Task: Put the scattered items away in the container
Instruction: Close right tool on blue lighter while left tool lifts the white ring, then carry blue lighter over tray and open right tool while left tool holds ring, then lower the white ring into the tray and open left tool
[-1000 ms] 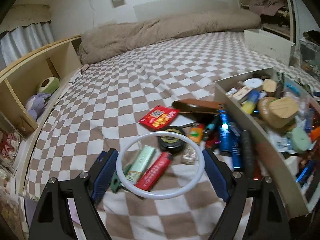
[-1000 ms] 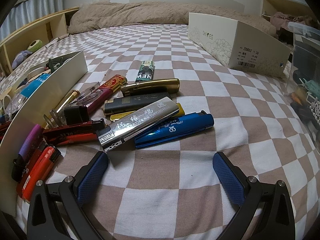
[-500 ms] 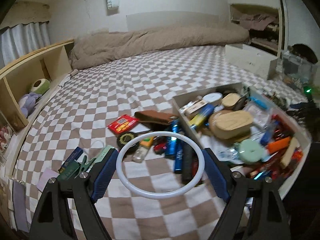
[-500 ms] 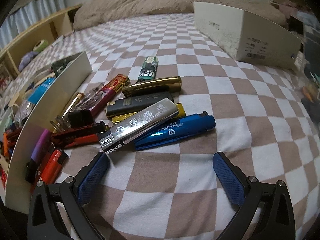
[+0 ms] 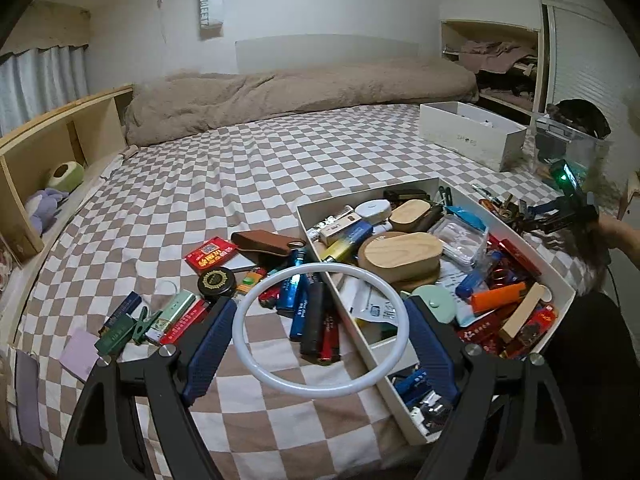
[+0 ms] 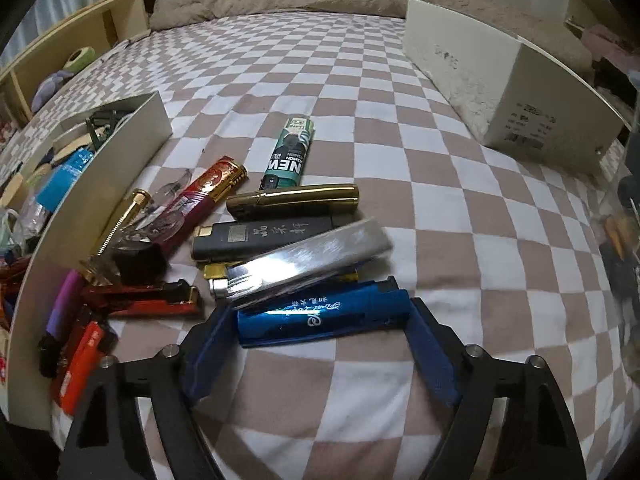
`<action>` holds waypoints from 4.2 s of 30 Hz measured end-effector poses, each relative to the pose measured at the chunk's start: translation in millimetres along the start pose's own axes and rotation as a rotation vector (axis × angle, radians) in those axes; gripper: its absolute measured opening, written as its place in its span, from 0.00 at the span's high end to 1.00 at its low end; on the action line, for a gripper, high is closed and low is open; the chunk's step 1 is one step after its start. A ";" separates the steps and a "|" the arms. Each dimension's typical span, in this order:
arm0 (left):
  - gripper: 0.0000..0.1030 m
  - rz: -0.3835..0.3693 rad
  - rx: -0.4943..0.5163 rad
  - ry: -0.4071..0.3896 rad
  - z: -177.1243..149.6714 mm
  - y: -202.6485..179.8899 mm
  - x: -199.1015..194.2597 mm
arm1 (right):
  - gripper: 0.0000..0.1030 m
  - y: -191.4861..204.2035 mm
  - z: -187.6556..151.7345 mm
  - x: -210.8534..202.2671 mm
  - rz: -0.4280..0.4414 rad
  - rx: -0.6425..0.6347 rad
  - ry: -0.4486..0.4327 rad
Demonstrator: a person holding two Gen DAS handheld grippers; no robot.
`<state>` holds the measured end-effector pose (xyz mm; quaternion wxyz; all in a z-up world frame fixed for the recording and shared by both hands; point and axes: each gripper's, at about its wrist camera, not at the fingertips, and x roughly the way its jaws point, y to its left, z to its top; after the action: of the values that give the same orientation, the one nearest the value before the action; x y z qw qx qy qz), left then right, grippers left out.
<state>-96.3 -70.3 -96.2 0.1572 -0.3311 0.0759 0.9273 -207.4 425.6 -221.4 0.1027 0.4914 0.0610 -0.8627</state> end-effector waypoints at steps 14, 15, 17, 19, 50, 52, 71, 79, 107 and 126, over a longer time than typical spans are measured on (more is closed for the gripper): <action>0.17 -0.012 -0.070 -0.015 2.4 -5.1 -5.2 | 0.19 -7.8 -39.8 -44.7 0.042 0.174 -0.071; 0.17 -0.014 -0.074 -0.017 2.5 -5.5 -5.6 | 0.19 -6.6 -41.0 -47.8 0.046 0.186 -0.074; 0.17 -0.018 -0.082 -0.018 2.3 -6.4 -6.6 | 0.19 -4.5 -43.5 -56.6 0.063 0.214 -0.086; 0.17 -0.018 -0.083 -0.021 2.5 -7.3 -8.0 | 0.19 -2.6 -44.4 -65.6 0.074 0.232 -0.105; 0.17 -0.109 -0.173 -0.080 -9.7 -51.0 -10.3 | 0.19 164.2 -40.6 -132.7 0.425 0.195 -0.243; 0.17 -0.113 -0.189 -0.079 -11.7 -50.7 -9.2 | 0.19 176.3 -42.4 -127.7 0.435 0.196 -0.226; 0.17 -0.082 -0.298 -0.139 -9.5 -24.5 -19.9 | 0.19 295.3 -19.5 -87.5 0.420 0.056 -0.160; 0.17 -0.078 -0.301 -0.163 -1.6 -19.8 -26.2 | 0.00 330.1 -14.6 -78.8 0.433 -0.017 -0.195; 0.17 -0.109 -0.210 0.040 -19.4 -75.5 31.7 | 0.00 235.5 -56.0 -102.3 0.329 0.133 -0.220; 0.05 -0.050 -0.225 0.104 -34.6 -83.0 43.7 | 0.00 227.0 -64.4 -99.5 0.304 0.132 -0.203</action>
<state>-79.4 9.8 -153.7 0.1378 -0.3962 -0.0287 0.9073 -50.5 230.0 -169.6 0.2050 0.4108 -0.0811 -0.8847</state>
